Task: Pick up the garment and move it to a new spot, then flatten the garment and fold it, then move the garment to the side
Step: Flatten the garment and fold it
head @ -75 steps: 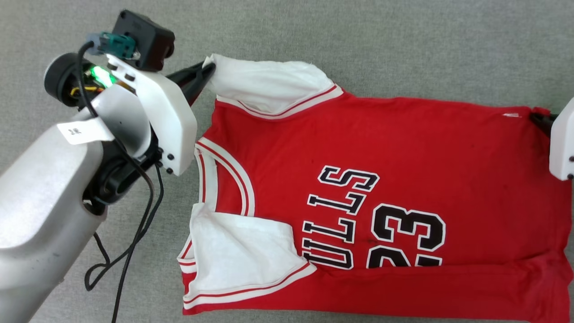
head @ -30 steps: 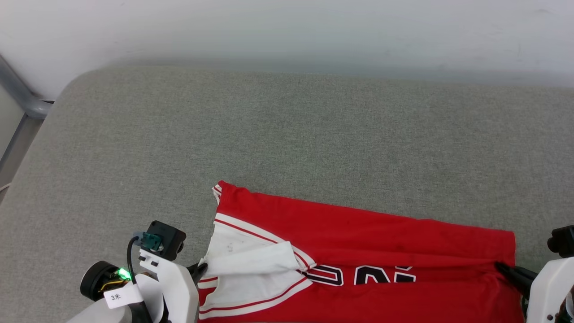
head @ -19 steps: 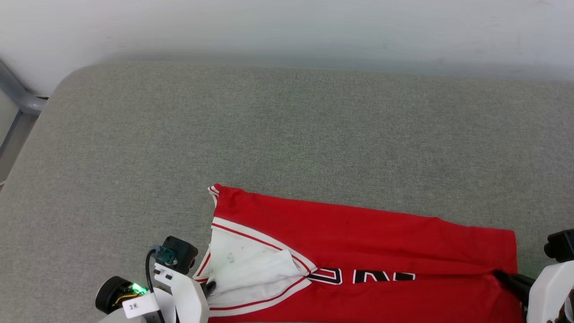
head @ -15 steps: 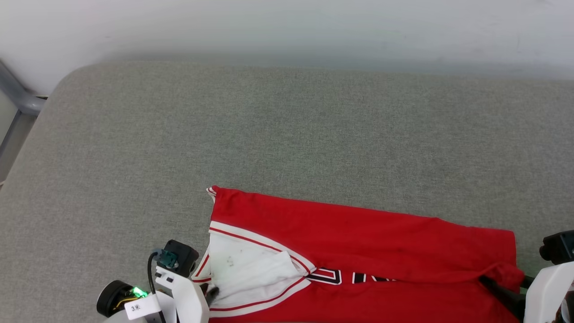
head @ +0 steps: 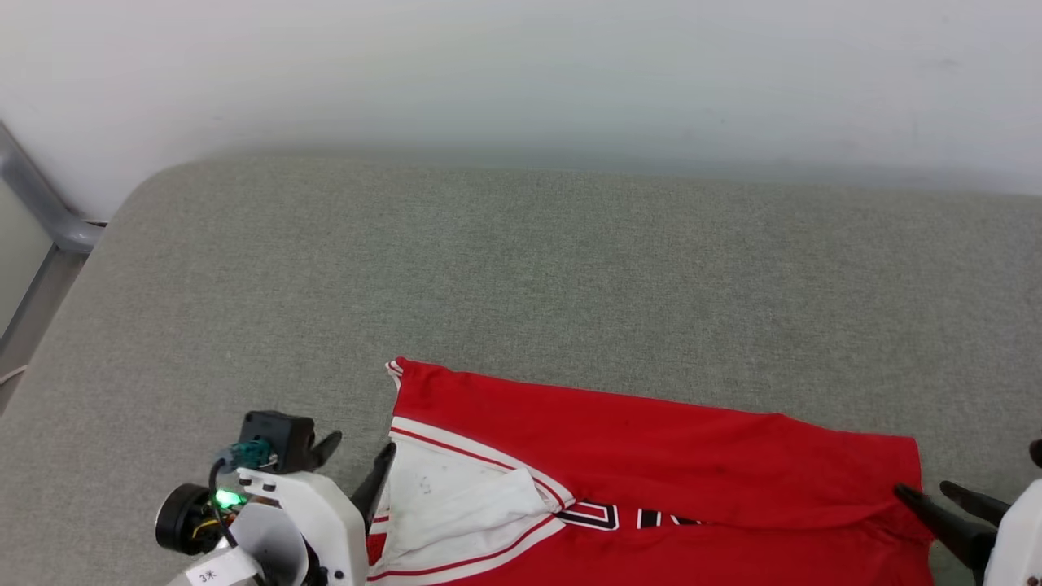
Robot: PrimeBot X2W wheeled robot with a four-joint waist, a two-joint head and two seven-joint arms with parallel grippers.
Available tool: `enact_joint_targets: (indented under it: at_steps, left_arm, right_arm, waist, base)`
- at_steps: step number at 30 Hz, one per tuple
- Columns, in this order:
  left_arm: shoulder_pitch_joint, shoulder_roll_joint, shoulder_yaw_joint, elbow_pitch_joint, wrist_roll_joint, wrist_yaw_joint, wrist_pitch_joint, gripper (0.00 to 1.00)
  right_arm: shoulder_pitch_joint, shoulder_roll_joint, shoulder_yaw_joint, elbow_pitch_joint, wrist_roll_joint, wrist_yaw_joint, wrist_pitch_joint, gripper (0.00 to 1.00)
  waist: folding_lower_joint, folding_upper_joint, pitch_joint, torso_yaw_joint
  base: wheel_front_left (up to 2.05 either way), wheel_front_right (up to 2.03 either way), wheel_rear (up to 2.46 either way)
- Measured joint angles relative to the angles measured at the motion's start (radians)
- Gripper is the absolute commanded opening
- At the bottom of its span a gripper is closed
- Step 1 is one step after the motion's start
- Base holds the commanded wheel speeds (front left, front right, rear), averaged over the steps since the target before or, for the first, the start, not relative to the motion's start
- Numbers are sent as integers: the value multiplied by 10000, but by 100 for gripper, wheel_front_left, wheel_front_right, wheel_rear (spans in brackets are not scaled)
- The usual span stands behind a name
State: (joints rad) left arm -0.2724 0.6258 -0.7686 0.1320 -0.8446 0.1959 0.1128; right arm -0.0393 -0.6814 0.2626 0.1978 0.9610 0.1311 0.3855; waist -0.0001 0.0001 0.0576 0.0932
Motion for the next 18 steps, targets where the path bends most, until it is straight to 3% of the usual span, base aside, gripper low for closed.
enact_joint_targets:
  at_steps: [4,11,15,18]
  left_arm:
    - [33,-151,514,-359,316,481,-1363,100]
    - [477,-389,732,-81,715,316,-3231,100]
    - [649,-525,974,157,1273,362,-3641,100]
    - [779,-871,1825,4,2117,428,-3728,100]
  right_arm:
    - [217,96,-725,-138,146,0,341,100]
    - [518,1041,-1866,130,-109,0,1223,100]
    - [592,1691,-2757,382,-372,0,1593,100]
    - [571,2226,-3553,679,-951,0,2046,100]
  waist:
    - [0,0,-71,60]
    - [0,0,-12,161]
    - [0,0,56,254]
    - [0,0,156,346]
  base:
    - [0,0,0]
    - [0,0,0]
    - [0,0,0]
    - [0,0,0]
